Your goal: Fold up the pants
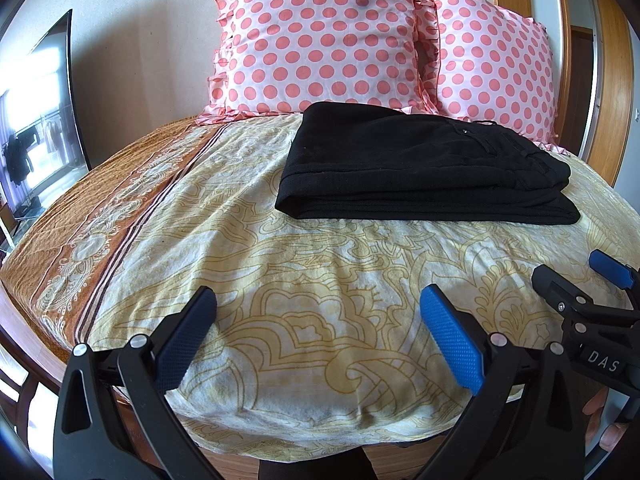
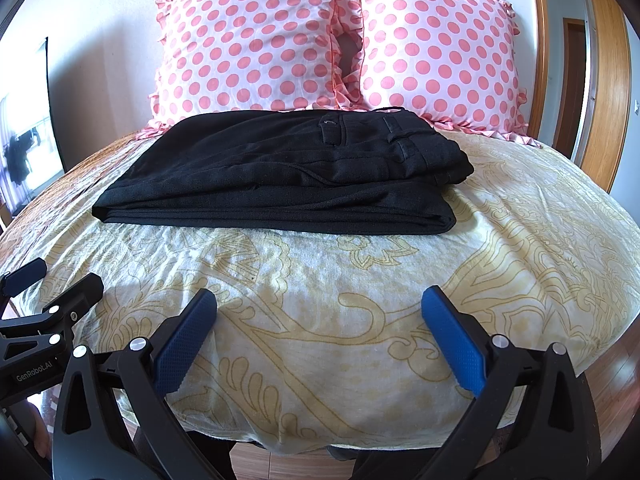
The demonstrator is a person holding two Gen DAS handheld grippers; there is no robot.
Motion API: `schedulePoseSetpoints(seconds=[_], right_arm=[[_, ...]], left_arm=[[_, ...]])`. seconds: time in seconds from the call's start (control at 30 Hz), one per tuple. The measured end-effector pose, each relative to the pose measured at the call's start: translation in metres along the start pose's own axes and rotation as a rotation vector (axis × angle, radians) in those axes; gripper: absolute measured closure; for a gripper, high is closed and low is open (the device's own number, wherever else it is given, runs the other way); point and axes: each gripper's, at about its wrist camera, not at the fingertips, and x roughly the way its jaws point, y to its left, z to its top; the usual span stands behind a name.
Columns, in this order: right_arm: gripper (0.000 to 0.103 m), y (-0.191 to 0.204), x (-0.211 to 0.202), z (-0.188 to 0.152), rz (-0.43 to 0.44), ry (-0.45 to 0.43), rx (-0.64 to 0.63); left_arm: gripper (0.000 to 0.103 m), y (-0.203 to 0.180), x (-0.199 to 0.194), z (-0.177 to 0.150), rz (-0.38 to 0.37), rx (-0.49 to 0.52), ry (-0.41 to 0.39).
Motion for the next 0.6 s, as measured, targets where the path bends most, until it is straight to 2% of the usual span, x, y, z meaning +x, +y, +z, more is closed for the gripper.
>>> schedulePoseSetpoints(seconds=[0.6], right_arm=[[0.001, -0.0002, -0.0002, -0.0008, -0.001, -0.002, 0.000]], left_arm=[[0.002, -0.0001, 0.0000, 0.0003, 0.007, -0.001, 0.001]])
